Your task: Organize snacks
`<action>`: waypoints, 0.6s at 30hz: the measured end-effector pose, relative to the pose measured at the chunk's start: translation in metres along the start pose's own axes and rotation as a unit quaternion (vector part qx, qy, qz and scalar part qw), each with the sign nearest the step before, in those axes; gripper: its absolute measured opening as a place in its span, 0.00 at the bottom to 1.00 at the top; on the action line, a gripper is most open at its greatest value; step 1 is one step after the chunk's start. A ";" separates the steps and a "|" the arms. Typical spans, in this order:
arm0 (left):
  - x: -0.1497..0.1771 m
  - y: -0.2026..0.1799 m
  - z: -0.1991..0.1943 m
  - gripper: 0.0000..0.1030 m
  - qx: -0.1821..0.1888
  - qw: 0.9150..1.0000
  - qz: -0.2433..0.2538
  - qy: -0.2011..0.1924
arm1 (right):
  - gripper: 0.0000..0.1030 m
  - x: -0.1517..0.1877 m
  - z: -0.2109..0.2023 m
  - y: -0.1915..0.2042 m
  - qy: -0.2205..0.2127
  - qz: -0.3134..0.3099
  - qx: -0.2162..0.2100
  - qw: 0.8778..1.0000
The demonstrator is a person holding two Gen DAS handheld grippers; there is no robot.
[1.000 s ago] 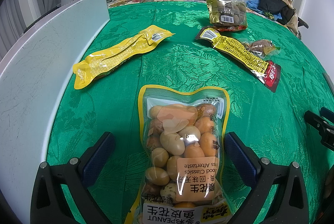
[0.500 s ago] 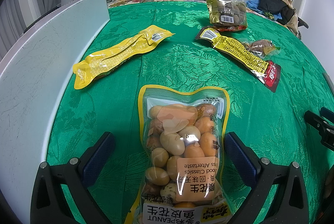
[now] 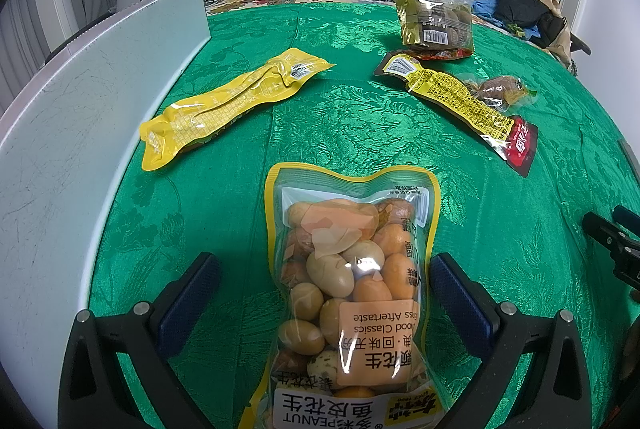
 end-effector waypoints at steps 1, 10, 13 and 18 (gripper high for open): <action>0.000 0.000 0.000 1.00 0.000 1.000 0.000 0.000 | 0.88 0.000 0.000 0.000 0.001 0.000 0.002 1.000; 0.000 0.001 -0.001 1.00 0.000 1.000 -0.001 0.000 | 0.87 -0.036 -0.011 0.032 -0.017 -0.071 -0.061 0.995; 0.000 0.000 -0.001 1.00 0.000 1.000 0.000 0.000 | 0.87 -0.078 -0.015 0.072 -0.038 -0.115 -0.116 0.986; 0.000 0.001 0.000 1.00 0.000 1.000 -0.001 0.000 | 0.85 -0.104 0.045 0.128 0.057 -0.185 -0.136 0.972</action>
Point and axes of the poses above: each gripper's, at about its wrist camera, not at the fingertips, and z roughly the way its jaws point, y to its left, x to its underside, the point moved 10 cm from there along z, roughly the way its jaws point, and after that the axes turned 6 degrees about -z, right-handed, at the moved point
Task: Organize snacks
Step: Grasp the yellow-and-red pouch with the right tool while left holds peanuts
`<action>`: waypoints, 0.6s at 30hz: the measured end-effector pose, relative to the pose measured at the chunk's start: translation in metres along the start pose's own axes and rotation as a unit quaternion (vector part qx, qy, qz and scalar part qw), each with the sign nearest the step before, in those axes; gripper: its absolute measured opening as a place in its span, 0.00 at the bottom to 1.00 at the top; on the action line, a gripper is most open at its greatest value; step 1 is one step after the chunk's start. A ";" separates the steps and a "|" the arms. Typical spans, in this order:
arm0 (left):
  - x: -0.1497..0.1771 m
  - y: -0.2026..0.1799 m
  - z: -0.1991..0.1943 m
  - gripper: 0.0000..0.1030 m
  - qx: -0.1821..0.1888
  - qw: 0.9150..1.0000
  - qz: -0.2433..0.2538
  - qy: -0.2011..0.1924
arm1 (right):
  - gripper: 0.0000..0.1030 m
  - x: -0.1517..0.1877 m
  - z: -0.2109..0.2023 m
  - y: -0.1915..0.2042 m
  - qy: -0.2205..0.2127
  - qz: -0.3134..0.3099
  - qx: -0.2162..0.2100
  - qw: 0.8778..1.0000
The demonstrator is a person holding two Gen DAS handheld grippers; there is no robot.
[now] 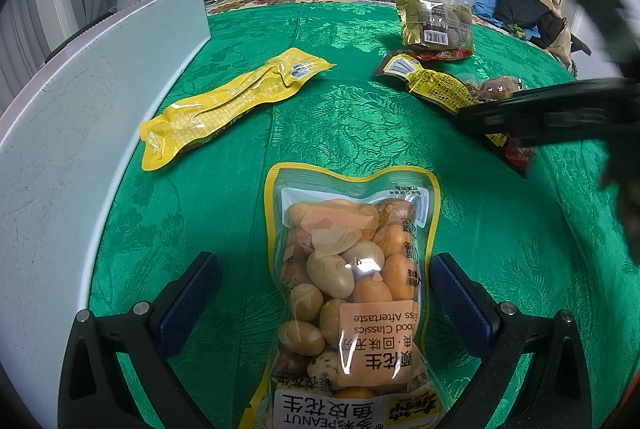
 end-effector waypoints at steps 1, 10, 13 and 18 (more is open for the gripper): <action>0.000 0.000 0.000 1.00 0.000 1.000 0.000 0.000 | 0.85 -0.002 0.011 0.000 0.015 -0.001 0.006 1.000; 0.000 0.000 0.000 1.00 0.001 1.000 -0.001 0.000 | 0.59 -0.003 0.023 0.013 0.030 0.024 0.014 0.999; 0.000 0.000 0.000 1.00 0.000 1.000 -0.001 0.000 | 0.47 0.016 0.011 0.018 0.043 0.025 0.008 0.999; 0.000 0.000 0.000 1.00 0.001 1.000 -0.001 0.000 | 0.37 0.059 -0.020 0.020 0.043 0.034 0.012 0.998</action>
Point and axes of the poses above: each gripper's, at about its wrist camera, not at the fingertips, and z roughly the way its jaws point, y to its left, x to its underside, the point moved 10 cm from there along z, roughly the way its jaws point, and after that the axes turned 6 degrees about -z, right-handed, at the moved point
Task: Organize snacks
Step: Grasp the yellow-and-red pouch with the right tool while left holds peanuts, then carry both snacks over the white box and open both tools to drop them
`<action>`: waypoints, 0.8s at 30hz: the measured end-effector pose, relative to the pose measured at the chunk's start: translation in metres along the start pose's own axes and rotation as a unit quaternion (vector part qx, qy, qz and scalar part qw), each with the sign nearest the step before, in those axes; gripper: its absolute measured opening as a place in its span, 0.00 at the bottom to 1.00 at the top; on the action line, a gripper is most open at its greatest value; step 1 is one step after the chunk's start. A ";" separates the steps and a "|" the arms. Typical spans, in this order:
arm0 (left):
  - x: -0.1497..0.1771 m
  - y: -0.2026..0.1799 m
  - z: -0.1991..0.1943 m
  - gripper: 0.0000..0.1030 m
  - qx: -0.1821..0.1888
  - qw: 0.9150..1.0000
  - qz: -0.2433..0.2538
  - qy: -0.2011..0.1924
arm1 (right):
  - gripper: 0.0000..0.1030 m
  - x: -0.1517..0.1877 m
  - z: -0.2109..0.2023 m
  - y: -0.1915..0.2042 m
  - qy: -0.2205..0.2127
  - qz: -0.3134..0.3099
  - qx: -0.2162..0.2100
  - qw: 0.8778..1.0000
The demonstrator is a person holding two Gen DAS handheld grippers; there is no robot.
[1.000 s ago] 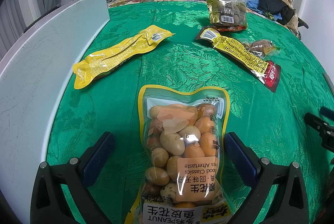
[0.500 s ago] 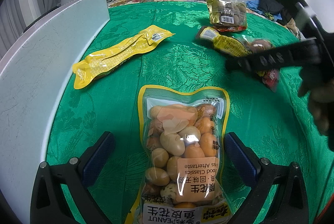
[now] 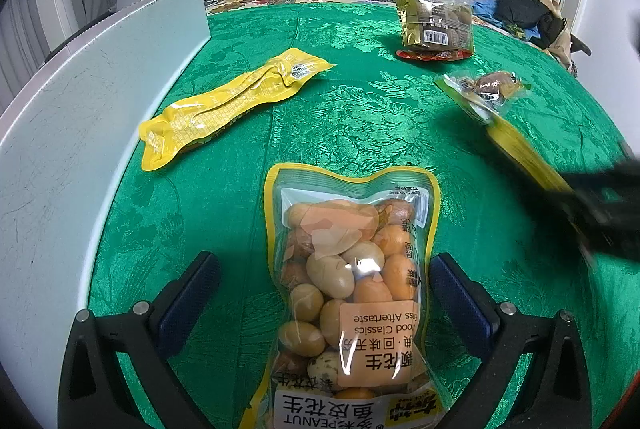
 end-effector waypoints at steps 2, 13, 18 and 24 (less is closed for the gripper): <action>0.000 0.000 0.000 1.00 0.000 1.000 0.000 0.000 | 0.37 0.027 -0.012 -0.006 -0.007 0.016 0.003 1.000; 0.000 0.000 0.000 1.00 0.000 1.000 0.000 0.000 | 0.69 0.120 -0.053 -0.077 -0.119 0.191 0.046 0.973; 0.000 0.000 0.000 1.00 0.000 1.000 0.000 0.000 | 0.76 0.118 -0.054 -0.077 -0.139 0.197 -0.006 0.971; 0.002 -0.001 0.001 1.00 0.001 1.000 0.010 0.022 | 0.78 0.108 -0.035 -0.069 -0.013 0.110 0.033 0.993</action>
Point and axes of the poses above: each gripper's, at about its wrist camera, not at the fingertips, and z roughly the way its jaws point, y to its left, x to its underside, the point moved 10 cm from there along z, roughly the way its jaws point, and after that the axes turned 6 degrees about -z, right-handed, at the moved point
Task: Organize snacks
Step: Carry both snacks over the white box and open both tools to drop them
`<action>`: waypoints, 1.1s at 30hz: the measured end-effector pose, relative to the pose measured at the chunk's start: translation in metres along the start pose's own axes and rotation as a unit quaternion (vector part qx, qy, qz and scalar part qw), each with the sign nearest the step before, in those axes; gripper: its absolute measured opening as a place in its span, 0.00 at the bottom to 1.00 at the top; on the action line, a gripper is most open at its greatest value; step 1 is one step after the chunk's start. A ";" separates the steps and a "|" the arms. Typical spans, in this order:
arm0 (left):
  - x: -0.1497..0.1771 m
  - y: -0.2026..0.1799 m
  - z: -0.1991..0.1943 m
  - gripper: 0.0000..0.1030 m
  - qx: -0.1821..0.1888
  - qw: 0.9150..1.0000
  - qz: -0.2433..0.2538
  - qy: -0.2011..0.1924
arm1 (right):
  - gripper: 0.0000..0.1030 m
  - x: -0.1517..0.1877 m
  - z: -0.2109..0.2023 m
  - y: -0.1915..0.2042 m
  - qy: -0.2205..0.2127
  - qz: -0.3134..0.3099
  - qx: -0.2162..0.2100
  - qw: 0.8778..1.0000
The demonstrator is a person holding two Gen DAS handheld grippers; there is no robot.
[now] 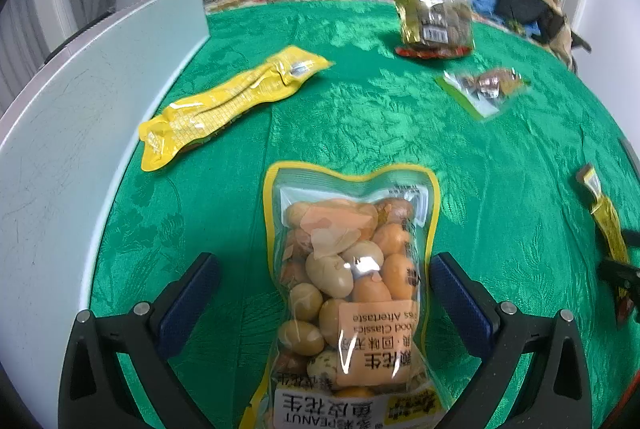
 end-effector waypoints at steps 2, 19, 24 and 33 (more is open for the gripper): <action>0.006 -0.003 0.000 0.99 0.008 0.998 0.023 0.061 | 0.71 -0.004 0.005 0.006 0.037 -0.049 0.007 0.998; 0.008 0.033 -0.112 0.52 0.146 0.985 -0.089 0.022 | 0.39 -0.027 -0.050 0.022 0.009 0.164 -0.216 0.963; -0.035 0.118 -0.175 0.53 0.126 0.979 -0.153 -0.041 | 0.40 -0.107 -0.107 0.138 -0.044 0.080 -0.296 0.951; -0.033 0.318 -0.197 0.77 -0.066 0.966 -0.238 -0.082 | 0.54 -0.185 -0.146 0.368 -0.085 -0.042 -0.383 0.919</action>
Point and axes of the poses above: each gripper's, at about its wrist camera, not at the fingertips, and z roughly the way its jaws point, y to its left, x to its underside, the point moved 10 cm from there along z, roughly the way its jaws point, and after that the axes turned 6 degrees about -z, right-handed, at the moved point
